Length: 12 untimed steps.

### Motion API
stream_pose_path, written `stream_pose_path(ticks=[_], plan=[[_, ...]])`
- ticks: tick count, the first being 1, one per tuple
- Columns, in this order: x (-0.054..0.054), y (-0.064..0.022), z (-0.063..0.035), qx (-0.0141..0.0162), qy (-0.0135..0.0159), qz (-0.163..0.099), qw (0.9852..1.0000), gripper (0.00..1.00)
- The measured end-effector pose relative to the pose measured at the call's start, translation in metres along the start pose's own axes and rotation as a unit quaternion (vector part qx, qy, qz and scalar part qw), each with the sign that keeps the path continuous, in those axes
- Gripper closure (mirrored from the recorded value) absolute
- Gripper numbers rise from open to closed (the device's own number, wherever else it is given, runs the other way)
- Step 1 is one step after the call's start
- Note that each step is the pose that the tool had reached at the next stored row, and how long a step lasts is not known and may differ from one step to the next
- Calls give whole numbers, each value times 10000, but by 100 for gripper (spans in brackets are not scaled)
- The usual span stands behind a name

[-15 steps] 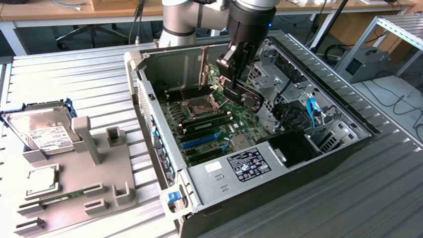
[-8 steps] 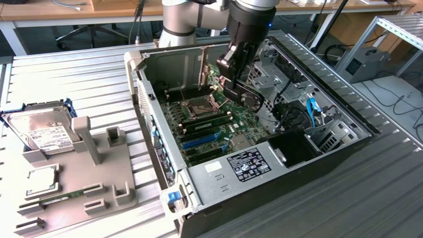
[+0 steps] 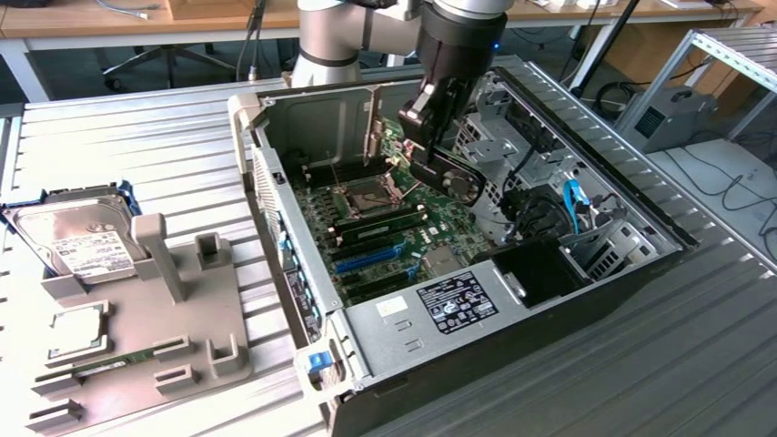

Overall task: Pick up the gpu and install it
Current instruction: 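Insert the gpu into the slot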

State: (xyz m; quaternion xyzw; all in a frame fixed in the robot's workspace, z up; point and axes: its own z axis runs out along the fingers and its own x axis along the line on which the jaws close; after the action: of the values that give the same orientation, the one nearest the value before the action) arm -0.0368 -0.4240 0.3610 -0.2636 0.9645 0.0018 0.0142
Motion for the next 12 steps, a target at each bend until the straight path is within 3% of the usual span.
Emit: stream_pose_path(ticks=[12], plan=[[0, 0, 2, -3, -1, -112, 9999, 74]])
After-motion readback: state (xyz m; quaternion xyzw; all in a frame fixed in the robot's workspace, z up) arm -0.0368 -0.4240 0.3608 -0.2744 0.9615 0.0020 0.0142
